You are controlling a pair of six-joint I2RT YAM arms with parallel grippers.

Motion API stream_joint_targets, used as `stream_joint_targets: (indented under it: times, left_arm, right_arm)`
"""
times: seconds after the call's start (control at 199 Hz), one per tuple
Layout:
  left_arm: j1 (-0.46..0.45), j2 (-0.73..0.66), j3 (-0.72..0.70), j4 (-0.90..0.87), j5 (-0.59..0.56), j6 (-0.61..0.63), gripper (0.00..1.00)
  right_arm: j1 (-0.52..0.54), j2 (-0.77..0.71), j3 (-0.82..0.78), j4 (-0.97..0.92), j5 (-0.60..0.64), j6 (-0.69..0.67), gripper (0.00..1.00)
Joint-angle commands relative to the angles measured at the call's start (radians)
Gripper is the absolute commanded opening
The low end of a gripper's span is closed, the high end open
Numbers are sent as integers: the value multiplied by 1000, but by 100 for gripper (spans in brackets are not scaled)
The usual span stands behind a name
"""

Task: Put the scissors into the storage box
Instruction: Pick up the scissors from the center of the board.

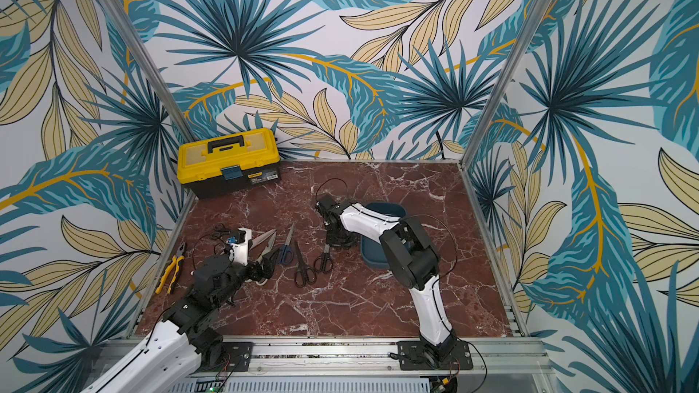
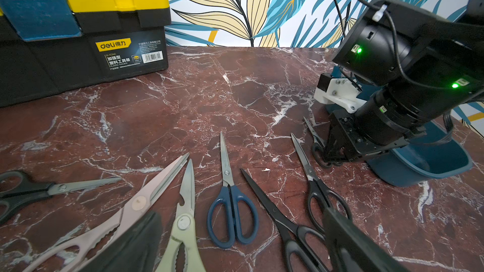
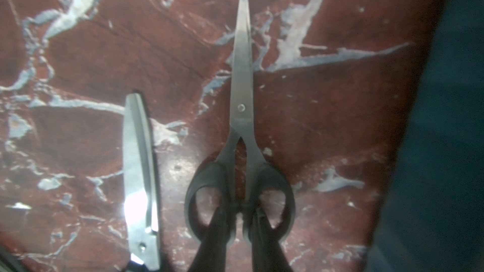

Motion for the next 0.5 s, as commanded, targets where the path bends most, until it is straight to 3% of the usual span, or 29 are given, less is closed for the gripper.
stream_joint_targets:
  times: [0.0,0.281,0.497]
  left_arm:
    - [-2,-12,-25,3,0,2,100]
    - [-2,-11,-25,3,-6,0,100]
    - [-2,-12,-25,2,-4,1,100]
  right_arm:
    - [-4,-81,-16,-61,0,-28,1]
    - [-7,-196,39,-132,20,-67,1]
    - [-54,-296,17,-195,109,-92,2]
